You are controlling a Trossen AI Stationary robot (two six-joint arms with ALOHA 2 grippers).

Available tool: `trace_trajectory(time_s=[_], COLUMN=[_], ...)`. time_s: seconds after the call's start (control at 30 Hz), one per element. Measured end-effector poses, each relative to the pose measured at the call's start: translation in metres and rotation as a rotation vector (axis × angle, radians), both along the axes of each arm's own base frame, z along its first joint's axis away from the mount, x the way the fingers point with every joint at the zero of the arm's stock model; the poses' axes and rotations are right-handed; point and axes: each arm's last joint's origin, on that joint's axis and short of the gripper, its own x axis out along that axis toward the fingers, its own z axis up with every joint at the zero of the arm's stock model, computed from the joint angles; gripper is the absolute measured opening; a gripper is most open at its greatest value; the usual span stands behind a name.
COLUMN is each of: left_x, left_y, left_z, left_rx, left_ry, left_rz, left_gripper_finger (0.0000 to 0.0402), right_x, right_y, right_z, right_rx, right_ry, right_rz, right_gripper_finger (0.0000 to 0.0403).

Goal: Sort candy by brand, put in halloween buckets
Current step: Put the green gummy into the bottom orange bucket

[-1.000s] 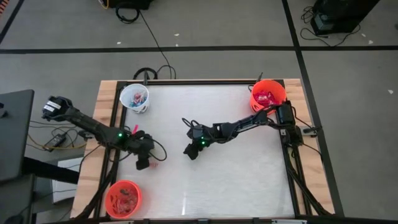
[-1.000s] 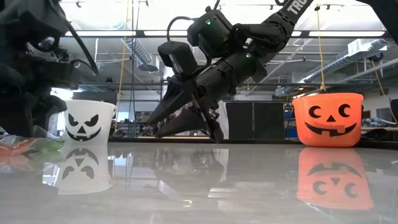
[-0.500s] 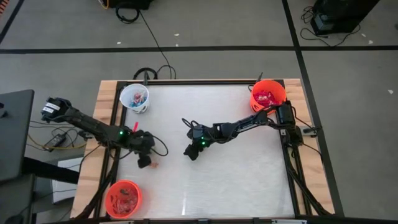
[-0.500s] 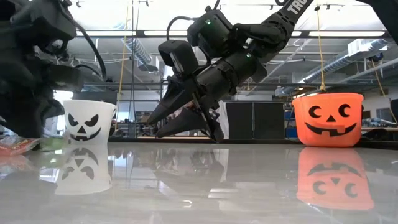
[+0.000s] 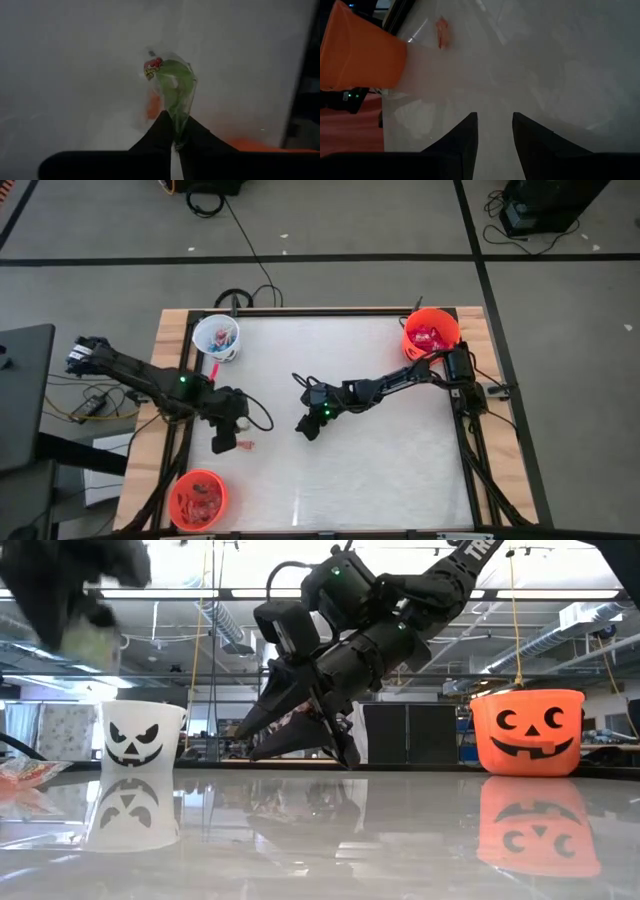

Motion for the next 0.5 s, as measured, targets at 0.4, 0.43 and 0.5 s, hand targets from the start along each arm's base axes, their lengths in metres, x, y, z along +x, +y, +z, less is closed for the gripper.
trace_trajectory(time_s=[0.4,0.43,0.5], left_x=[-0.019,-0.022,-0.028], left_y=[-0.022,-0.027,-0.039], left_z=[0.058,0.058,0.058], left_rx=[-0.06,-0.066,-0.074], left_ry=[0.054,0.065,0.078], left_rz=[0.002,0.005,-0.007], left_gripper_finger=[0.0019,0.0019,0.0019], right_x=[0.0,-0.001,-0.001], right_y=[0.009,0.01,0.012], right_z=[0.0,0.0,0.0], right_rx=[-0.017,-0.024,-0.028], right_ry=[0.0,0.0,0.003], right_rz=[0.0,-0.009,-0.029], right_gripper_finger=[0.0133,0.0133,0.0133])
